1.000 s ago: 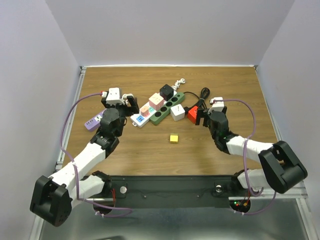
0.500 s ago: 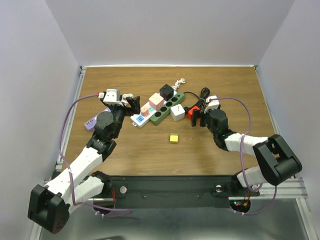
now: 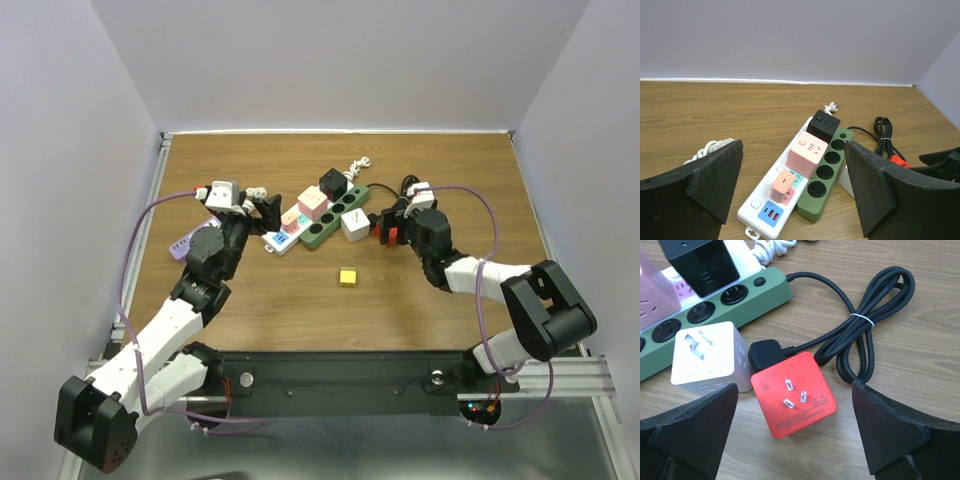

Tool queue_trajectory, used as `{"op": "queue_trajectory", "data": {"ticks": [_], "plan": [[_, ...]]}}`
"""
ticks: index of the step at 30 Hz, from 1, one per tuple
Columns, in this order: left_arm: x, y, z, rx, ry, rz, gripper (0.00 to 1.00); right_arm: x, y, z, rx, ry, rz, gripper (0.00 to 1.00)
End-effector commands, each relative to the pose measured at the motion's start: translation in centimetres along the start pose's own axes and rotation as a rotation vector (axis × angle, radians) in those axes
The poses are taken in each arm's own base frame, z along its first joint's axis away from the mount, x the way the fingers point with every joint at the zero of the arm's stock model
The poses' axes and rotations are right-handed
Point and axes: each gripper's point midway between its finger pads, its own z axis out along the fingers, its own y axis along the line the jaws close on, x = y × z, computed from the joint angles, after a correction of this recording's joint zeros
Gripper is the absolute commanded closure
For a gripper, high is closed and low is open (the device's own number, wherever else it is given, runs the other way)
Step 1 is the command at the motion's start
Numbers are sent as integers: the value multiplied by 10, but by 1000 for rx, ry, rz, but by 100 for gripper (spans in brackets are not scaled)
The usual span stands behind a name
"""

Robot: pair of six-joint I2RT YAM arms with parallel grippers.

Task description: Insert the plug

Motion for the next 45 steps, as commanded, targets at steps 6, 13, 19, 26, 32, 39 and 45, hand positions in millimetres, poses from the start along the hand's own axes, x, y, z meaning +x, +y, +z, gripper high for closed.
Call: {"op": "queue_trajectory", "data": {"ticks": [6,13,19,26,32,39,45], "plan": [[-21,-10,-11,56,-78,-21,6,-3,-6,11,51,59,15,0],[-23,-12,-13,67,-85,-25,6,12,-1,15,48,143,39,0],[-23,-12,-15,73,-84,-25,6,27,1,17,46,212,63,0],[-23,-13,-16,78,-86,-24,6,33,6,28,27,234,57,0],[-24,-18,-16,103,-85,-26,6,17,15,33,-44,169,-6,0],[-21,-21,-15,120,-77,-23,6,8,19,32,-79,147,-52,15],[-22,-31,-18,177,-76,-25,11,8,39,21,-189,200,-6,70]]}}
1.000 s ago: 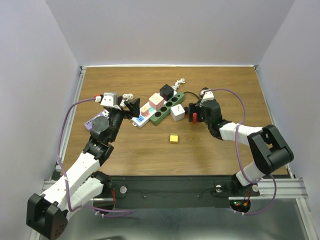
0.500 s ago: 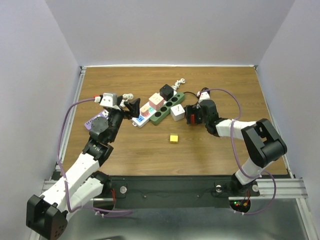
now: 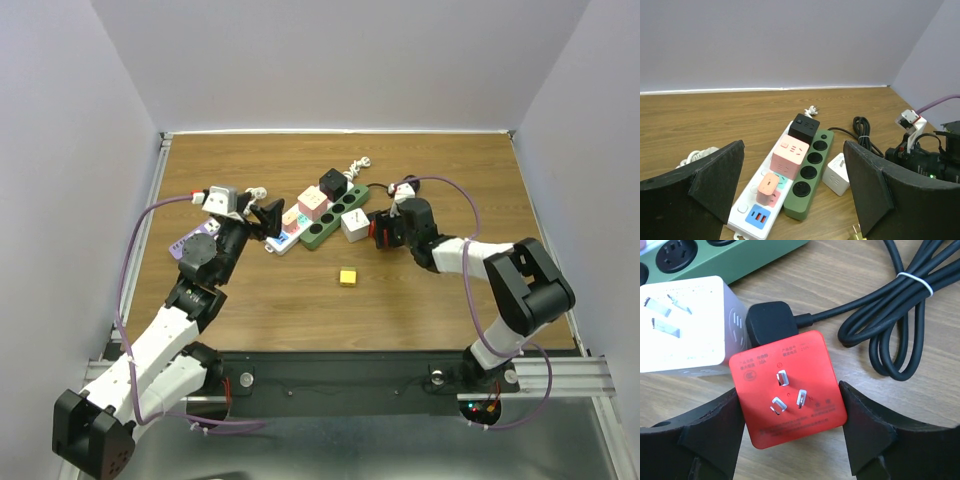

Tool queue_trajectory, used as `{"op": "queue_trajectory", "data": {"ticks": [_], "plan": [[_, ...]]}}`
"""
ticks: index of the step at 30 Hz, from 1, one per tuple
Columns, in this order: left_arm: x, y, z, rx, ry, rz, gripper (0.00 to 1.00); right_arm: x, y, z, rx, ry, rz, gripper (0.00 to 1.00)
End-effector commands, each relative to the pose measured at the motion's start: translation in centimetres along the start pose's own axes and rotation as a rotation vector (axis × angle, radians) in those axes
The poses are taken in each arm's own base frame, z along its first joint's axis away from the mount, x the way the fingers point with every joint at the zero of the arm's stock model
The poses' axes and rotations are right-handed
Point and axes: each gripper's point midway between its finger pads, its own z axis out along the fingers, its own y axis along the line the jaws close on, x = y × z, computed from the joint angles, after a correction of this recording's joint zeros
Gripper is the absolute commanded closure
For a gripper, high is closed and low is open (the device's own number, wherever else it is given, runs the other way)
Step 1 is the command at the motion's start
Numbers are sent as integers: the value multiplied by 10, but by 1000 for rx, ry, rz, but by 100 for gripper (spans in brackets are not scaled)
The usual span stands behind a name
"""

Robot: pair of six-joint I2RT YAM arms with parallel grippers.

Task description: Insert the plug

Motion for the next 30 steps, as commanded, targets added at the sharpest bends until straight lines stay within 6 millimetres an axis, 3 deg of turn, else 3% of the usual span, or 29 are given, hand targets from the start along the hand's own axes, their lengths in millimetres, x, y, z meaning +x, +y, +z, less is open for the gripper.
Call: {"op": "queue_trajectory", "data": {"ticks": [1,2,3,5,7,10,15,19,25,30], "plan": [[-11,-14,-3,74,-50,-7,11,-44,26,-16,-137,-83,21,84],[-7,-20,-4,115,-42,-1,11,-50,29,-21,-156,-97,31,100],[-10,-25,-4,141,-57,1,11,-66,37,-35,-199,-139,45,100],[-7,-37,-6,214,-50,12,11,-83,49,-54,-264,-183,51,100],[-8,-47,-9,277,-57,18,12,-103,70,-84,-391,-245,43,100],[-11,-75,-24,445,-67,34,12,-114,95,-121,-563,-286,9,99],[-15,-106,-47,649,-77,47,10,-109,133,-168,-853,-299,-90,100],[-7,-130,-65,821,-40,46,9,-100,157,-196,-1097,-281,-167,100],[9,-154,-75,972,33,42,9,-98,177,-215,-1285,-265,-244,99],[16,-155,-68,943,66,40,9,-101,185,-235,-1404,-279,-312,100]]}}
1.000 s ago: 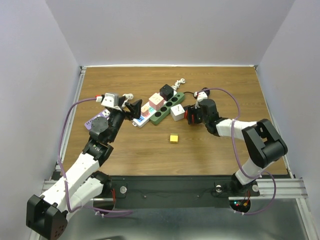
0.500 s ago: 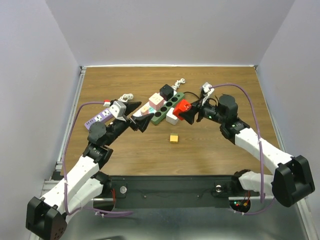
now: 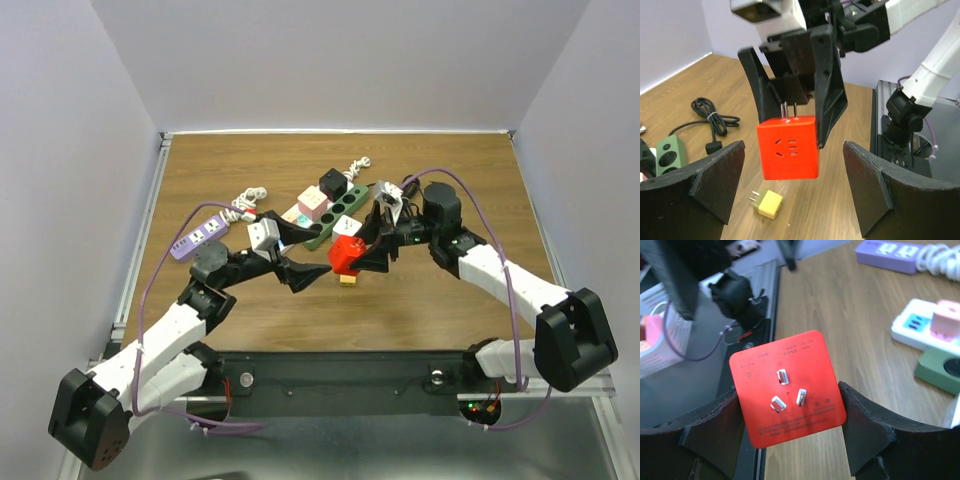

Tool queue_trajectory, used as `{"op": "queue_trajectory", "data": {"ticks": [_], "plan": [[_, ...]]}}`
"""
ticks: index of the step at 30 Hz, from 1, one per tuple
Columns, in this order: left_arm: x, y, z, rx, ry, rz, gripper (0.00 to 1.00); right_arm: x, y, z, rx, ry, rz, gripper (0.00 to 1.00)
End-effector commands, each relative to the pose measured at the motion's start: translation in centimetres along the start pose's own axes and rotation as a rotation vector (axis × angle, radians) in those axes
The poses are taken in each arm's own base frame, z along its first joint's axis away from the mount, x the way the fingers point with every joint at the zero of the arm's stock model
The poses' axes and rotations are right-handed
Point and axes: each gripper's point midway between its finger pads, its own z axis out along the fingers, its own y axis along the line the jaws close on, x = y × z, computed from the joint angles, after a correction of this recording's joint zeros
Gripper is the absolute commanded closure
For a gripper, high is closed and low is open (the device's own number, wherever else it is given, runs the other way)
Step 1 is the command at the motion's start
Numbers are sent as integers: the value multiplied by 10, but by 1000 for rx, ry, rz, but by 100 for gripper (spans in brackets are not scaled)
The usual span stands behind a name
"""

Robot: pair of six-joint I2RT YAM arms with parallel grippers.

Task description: Insert the plug

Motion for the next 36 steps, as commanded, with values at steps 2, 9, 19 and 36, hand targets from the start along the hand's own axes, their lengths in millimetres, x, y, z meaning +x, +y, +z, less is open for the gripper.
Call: {"op": "queue_trajectory", "data": {"ticks": [2,9,19,36], "plan": [[-19,-12,11,78,-24,47,9,-45,37,2,-194,-34,-215,100],[-12,-14,25,96,12,25,9,-48,38,6,-230,-22,-228,100],[2,-13,47,96,65,-7,9,-41,29,11,-235,-5,-190,99],[2,-10,50,65,72,-12,71,-37,34,7,-221,-13,-251,99]]}}
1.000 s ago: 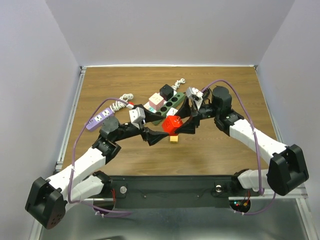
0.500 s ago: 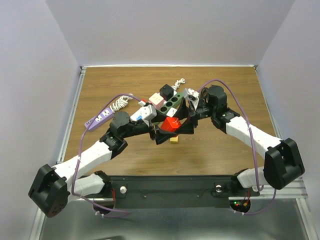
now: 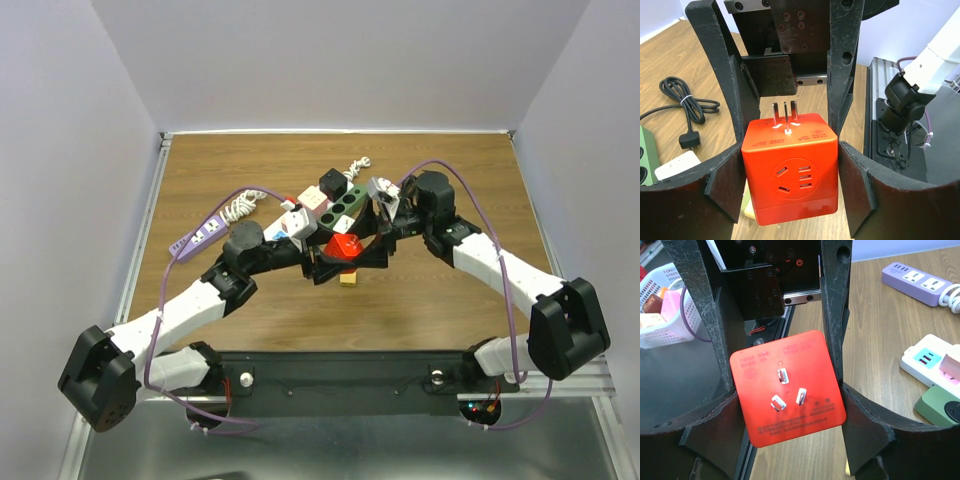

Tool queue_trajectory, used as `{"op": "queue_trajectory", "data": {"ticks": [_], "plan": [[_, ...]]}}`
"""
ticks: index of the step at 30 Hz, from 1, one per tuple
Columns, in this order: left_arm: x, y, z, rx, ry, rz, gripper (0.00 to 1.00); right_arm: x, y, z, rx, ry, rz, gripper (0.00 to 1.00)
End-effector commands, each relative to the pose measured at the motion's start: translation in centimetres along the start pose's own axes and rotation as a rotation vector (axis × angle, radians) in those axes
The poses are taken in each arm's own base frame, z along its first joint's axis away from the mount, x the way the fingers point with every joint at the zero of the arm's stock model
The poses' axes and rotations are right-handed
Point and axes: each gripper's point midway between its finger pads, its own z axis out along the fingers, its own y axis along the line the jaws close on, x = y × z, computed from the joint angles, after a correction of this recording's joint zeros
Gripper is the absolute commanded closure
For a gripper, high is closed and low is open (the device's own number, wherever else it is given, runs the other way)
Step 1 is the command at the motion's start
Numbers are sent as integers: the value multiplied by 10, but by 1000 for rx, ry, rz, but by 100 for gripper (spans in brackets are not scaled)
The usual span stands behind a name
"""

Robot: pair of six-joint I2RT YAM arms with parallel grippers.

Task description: Insert the plug

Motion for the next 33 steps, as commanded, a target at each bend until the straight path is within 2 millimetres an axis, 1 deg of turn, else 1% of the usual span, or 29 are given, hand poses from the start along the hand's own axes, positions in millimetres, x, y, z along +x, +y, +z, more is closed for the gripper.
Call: {"op": "queue_trajectory", "data": {"ticks": [1,3,6,11,15,17,22,29,31,33], "plan": [[-35,-8,-2,8,-88,61,59,-19,17,1,-38,-23,-115,99],[-38,-10,-4,6,-102,62,46,-18,16,1,-38,-21,-111,100],[-44,-12,-8,-1,-123,68,36,-17,15,2,-39,-19,-107,100],[-46,-14,-10,-1,-136,74,28,-16,14,2,-36,-17,-101,99],[-51,-17,-14,0,-154,83,24,-15,14,2,-36,-17,-104,99],[-57,-19,-18,-5,-173,93,22,-14,14,2,-35,-16,-102,100],[-61,-25,-22,5,-194,93,18,-14,15,1,-38,-16,-107,100],[-58,-28,-21,31,-185,91,16,-13,16,1,-39,-14,-107,99],[-57,-27,-20,31,-180,84,16,-14,15,1,-36,-14,-107,99],[-51,-23,-16,22,-163,64,16,-15,15,1,-35,-15,-109,100]]}}
